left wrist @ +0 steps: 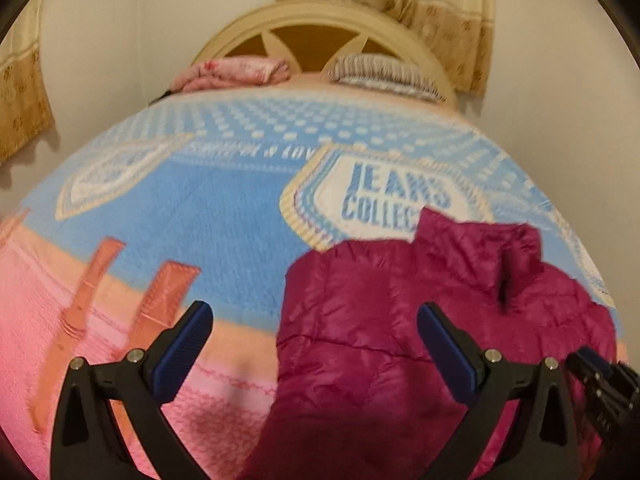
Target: Fold large clothes
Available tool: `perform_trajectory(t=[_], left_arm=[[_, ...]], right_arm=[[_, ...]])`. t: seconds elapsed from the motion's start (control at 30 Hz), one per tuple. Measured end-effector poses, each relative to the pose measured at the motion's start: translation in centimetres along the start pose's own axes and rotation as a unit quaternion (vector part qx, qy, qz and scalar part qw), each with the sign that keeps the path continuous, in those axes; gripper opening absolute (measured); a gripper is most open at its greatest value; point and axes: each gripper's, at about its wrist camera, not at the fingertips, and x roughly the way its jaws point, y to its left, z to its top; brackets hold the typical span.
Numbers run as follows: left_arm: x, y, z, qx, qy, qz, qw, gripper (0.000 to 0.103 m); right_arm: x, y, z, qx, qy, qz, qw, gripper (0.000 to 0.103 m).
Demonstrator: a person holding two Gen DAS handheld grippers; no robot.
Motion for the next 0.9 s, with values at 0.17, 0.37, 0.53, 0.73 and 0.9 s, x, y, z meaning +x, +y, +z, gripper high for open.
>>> perform_trajectory(t=[0.17, 0.37, 0.53, 0.73, 0.9], left_arm=[[3.0, 1.7, -2.4, -0.036, 0.039, 0.024, 0.9983, 0.103], [4.4, 2.9, -4.5, -0.073, 0.053, 0.028, 0.9955, 0.103], [5.2, 1.5, -4.5, -0.042, 0.061, 0.071, 0.9947, 0.103], [4.8, 2.1, -4.5, -0.050, 0.060, 0.057, 0.9953, 0.103], [3.3, 3.7, -4.6, -0.097, 0.027, 0.012, 0.9949, 0.103]], right_arm=[[2.0, -0.6, -1.5, -0.011, 0.019, 0.002, 1.000, 0.028], [2.9, -0.5, -2.2, -0.015, 0.021, 0.006, 1.000, 0.028], [3.3, -0.2, -2.8, -0.026, 0.011, -0.003, 1.000, 0.029], [3.2, 0.0, -2.6, -0.029, 0.017, -0.009, 0.999, 0.029], [0.6, -1.9, -0.1, 0.054, 0.026, 0.054, 0.997, 0.047]])
